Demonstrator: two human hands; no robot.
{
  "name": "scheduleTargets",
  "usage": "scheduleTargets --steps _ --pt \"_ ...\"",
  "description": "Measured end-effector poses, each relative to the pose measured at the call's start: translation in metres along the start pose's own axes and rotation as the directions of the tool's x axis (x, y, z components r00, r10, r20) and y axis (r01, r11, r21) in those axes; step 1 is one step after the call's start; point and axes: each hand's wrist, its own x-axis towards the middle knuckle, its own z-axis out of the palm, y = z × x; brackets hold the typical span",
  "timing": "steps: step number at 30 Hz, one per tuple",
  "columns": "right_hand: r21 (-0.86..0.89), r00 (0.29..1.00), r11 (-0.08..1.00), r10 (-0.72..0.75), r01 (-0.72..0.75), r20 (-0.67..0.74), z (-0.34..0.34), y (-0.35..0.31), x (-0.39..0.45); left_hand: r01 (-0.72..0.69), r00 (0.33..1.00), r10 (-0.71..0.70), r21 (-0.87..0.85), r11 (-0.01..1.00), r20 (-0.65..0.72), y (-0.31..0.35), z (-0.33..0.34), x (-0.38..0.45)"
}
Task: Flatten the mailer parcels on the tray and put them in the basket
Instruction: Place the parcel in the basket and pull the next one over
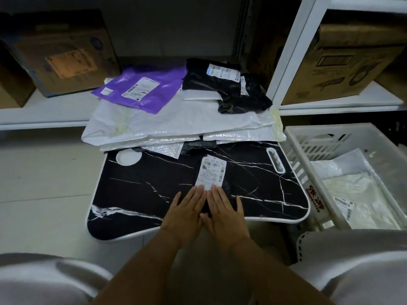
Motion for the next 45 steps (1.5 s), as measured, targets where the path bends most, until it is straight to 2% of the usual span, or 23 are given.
scheduleTargets --steps 4,7,10,13,16,18,22,30,35,38,40,43,45 --pt "-0.014 0.991 1.000 0.000 -0.001 -0.134 0.001 -0.001 0.002 0.026 0.999 -0.026 -0.003 1.000 -0.024 0.002 -0.015 0.004" --pt "-0.019 0.970 0.999 -0.041 0.037 -0.239 -0.005 -0.001 0.015 0.029 0.993 -0.032 -0.032 0.999 -0.110 0.005 -0.028 0.021" --pt "0.004 0.980 1.000 -0.022 0.024 -0.198 -0.019 -0.002 0.034 0.036 0.990 -0.043 -0.054 0.998 -0.135 0.007 -0.035 0.042" --pt "0.047 0.981 0.999 0.022 -0.013 -0.195 -0.016 0.002 0.045 0.064 0.983 -0.061 0.009 0.998 -0.174 0.010 -0.034 0.044" --pt "0.030 1.000 0.999 0.028 -0.028 0.000 -0.005 0.010 0.040 0.084 0.987 -0.078 0.034 0.996 -0.141 0.015 -0.019 0.039" --pt "0.031 0.999 0.999 0.027 -0.029 0.040 -0.007 0.013 0.035 0.052 0.995 -0.052 -0.006 0.999 -0.082 0.011 -0.015 0.040" --pt "0.025 0.998 0.999 0.034 -0.036 0.061 -0.009 0.014 0.035 0.007 1.000 -0.009 -0.128 0.992 -0.017 -0.001 -0.016 0.045" --pt "0.113 0.995 0.990 0.077 -0.083 0.063 -0.011 0.013 0.044 0.036 0.997 -0.049 -0.193 0.981 -0.062 -0.004 -0.011 0.063" --pt "0.137 0.995 0.985 0.101 -0.103 0.021 -0.020 0.009 0.049 0.031 0.993 -0.041 -0.087 0.996 -0.114 -0.002 -0.022 0.071" --pt "0.043 0.994 0.996 0.084 -0.081 -0.070 -0.033 0.011 0.061 0.037 0.990 -0.035 0.013 0.999 -0.133 -0.005 -0.036 0.077" --pt "0.030 0.996 0.996 0.082 -0.081 -0.029 -0.034 0.015 0.067 0.020 0.996 -0.023 -0.028 0.999 -0.091 -0.004 -0.036 0.080" --pt "0.077 0.989 0.990 0.107 -0.115 0.104 -0.028 0.024 0.073 0.042 0.999 -0.036 -0.207 0.977 0.033 -0.003 -0.035 0.084" --pt "0.065 0.982 0.992 0.092 -0.104 0.162 -0.025 0.031 0.075 0.048 0.997 -0.036 -0.202 0.978 0.061 -0.005 -0.035 0.085"
